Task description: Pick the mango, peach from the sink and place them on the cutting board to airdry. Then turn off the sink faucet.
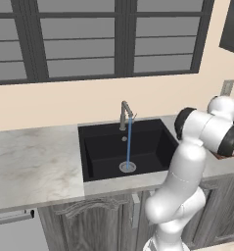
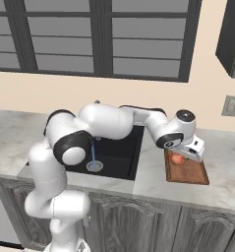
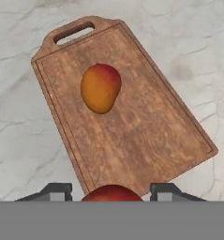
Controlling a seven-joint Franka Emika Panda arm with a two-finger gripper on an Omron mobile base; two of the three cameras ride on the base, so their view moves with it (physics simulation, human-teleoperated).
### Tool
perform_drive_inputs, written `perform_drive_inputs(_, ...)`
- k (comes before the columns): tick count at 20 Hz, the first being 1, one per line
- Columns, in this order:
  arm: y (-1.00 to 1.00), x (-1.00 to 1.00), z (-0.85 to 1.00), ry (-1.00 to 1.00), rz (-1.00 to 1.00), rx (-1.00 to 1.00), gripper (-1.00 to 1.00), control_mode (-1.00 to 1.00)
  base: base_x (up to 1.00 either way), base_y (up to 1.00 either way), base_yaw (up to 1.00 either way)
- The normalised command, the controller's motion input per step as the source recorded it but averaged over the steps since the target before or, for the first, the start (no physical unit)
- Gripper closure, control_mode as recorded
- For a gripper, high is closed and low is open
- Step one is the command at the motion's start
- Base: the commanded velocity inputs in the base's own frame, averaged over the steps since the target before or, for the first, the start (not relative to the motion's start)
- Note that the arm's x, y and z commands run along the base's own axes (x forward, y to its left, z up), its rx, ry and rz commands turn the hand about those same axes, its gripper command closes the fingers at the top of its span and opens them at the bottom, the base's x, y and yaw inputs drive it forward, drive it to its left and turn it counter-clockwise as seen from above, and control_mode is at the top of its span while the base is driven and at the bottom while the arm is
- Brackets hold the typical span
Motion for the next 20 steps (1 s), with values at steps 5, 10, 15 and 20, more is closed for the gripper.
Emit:
perform_drive_inputs(5, -0.19, 0.10, -0.23, 0.02, 0.02, 0.00, 1.00, -1.00, 0.00, 0.00, 0.00)
perform_drive_inputs(10, -0.10, 0.11, -0.27, 0.03, 0.02, 0.00, 1.00, -1.00, 0.00, 0.00, 0.00)
perform_drive_inputs(15, -0.01, 0.14, -0.31, 0.03, 0.02, 0.00, 1.00, -1.00, 0.00, 0.00, 0.00)
perform_drive_inputs(20, 0.00, 0.13, -0.31, 0.03, 0.01, 0.00, 1.00, -1.00, 0.00, 0.00, 0.00)
